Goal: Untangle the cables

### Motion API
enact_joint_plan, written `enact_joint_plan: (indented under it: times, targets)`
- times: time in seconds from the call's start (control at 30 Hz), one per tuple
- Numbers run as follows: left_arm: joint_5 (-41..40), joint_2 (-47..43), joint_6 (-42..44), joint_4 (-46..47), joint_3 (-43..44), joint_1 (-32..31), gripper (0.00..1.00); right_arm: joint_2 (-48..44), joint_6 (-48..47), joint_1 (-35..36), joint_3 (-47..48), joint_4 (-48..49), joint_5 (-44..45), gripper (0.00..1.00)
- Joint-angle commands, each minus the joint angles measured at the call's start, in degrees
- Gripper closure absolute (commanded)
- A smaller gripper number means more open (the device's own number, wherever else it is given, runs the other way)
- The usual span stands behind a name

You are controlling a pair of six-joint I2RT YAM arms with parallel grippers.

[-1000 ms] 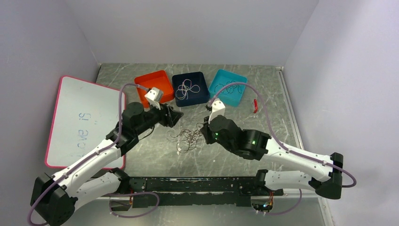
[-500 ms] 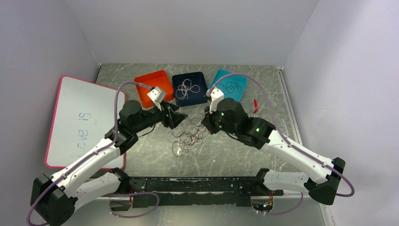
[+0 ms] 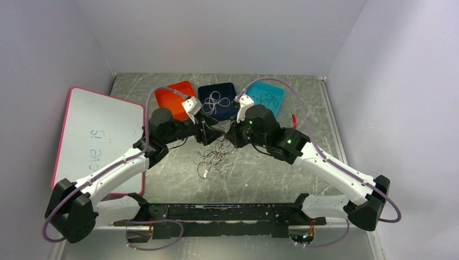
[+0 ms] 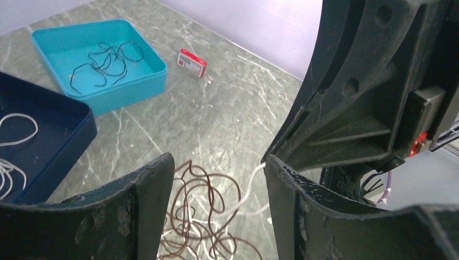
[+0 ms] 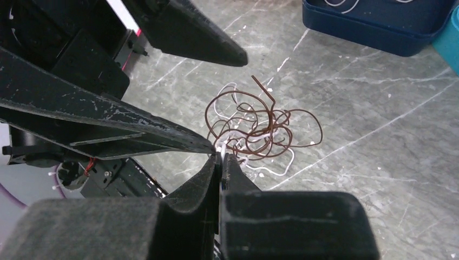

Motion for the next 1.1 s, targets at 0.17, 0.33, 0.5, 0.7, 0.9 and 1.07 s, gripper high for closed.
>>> enact_joint_plan:
  times: [0.17, 0.33, 0.5, 0.7, 0.9, 1.07]
  targets:
    - [4.2, 3.4, 1.9, 6.1, 3.1, -4.8, 0.33, 1.1, 5.1, -0.8, 4.1, 0.8, 4.3, 1.0]
    - [4.4, 1.8, 0.5, 8.0, 0.3, -5.1, 0.33, 1.5, 5.4, -1.4, 5.5, -0.1, 3.9, 1.0]
    - [-0.1, -2.8, 0.1, 4.7, -1.2, -5.0, 0.34, 2.1, 4.2, -1.8, 5.2, -3.1, 6.1, 1.0]
    - [-5.1, -10.3, 1.4, -1.3, -2.6, -4.3, 0.3, 1.5, 3.8, -3.0, 3.9, -4.5, 7.2, 1.0]
    - [1.5, -6.8, 4.2, -2.3, -0.9, -4.2, 0.31, 2.9, 2.8, -3.5, 6.4, -2.2, 1.2, 1.0]
    - [5.5, -1.4, 6.4, -2.6, 3.3, -4.8, 0.33, 4.0, 3.8, -3.6, 8.5, -1.8, -1.2, 1.0]
